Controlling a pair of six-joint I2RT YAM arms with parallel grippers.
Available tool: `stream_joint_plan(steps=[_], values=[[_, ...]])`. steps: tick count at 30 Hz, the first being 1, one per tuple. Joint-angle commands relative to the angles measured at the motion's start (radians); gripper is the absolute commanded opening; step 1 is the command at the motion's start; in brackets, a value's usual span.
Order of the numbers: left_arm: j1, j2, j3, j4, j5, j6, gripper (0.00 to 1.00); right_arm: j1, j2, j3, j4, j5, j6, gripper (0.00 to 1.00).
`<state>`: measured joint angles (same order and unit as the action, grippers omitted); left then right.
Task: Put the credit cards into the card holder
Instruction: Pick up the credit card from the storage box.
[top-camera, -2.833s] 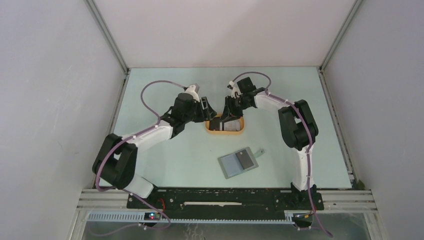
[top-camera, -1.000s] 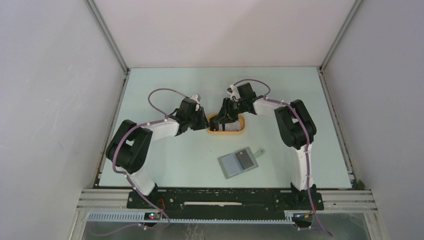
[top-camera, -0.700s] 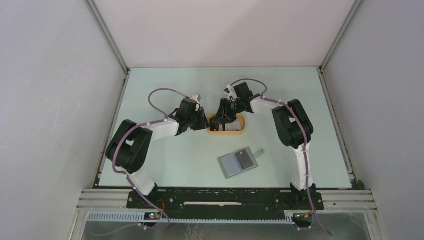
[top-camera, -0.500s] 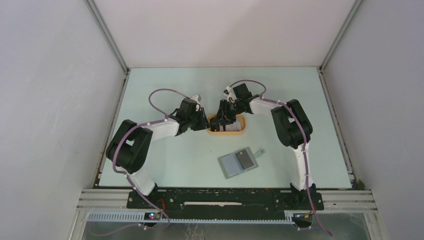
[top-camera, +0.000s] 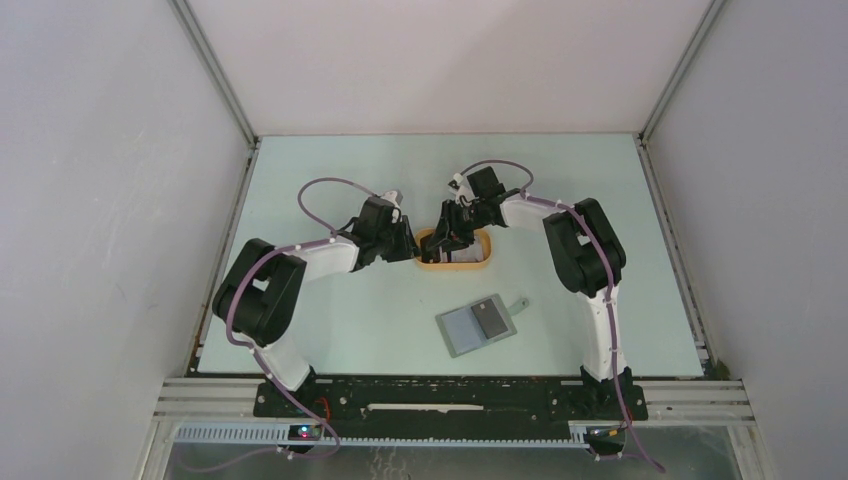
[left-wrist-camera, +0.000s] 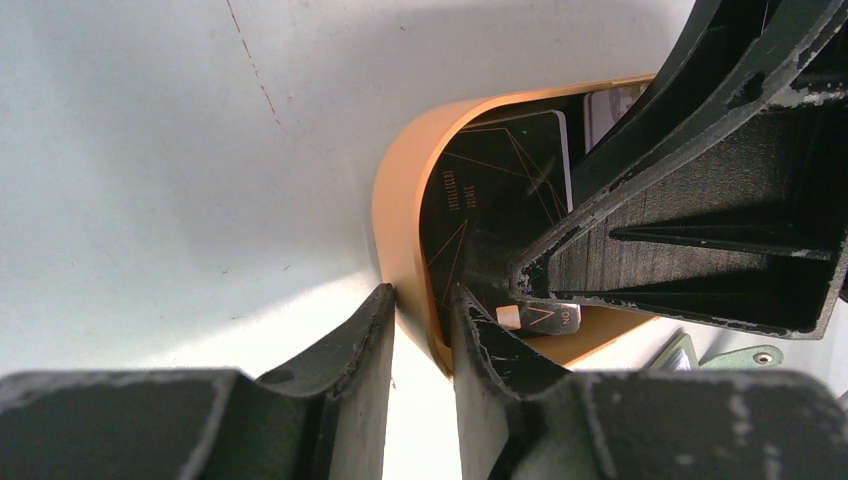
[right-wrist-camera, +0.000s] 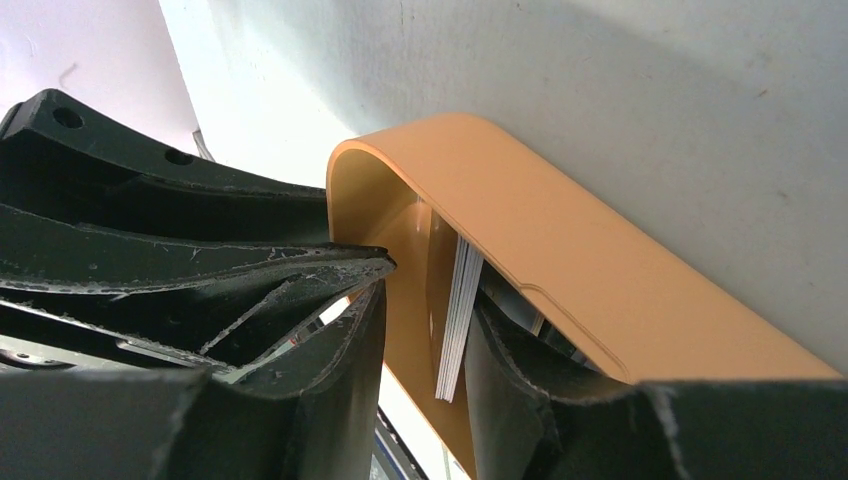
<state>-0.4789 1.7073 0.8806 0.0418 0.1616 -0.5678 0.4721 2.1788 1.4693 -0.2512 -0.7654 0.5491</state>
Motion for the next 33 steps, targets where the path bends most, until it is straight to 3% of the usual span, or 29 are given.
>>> stream_joint_plan(steps=[1, 24, 33], values=[[0.000, 0.000, 0.052, 0.007, 0.021, -0.003, 0.32, -0.010, -0.063, 0.018, -0.007, -0.008, -0.022, 0.42], [0.000, -0.004, 0.049, 0.010, 0.024, -0.009, 0.32, -0.072, -0.104, -0.027, 0.004, -0.039, -0.025, 0.40], [0.000, -0.004, 0.052, 0.010, 0.026, -0.009, 0.31, -0.084, -0.106, -0.040, 0.005, -0.030, -0.031, 0.33]])
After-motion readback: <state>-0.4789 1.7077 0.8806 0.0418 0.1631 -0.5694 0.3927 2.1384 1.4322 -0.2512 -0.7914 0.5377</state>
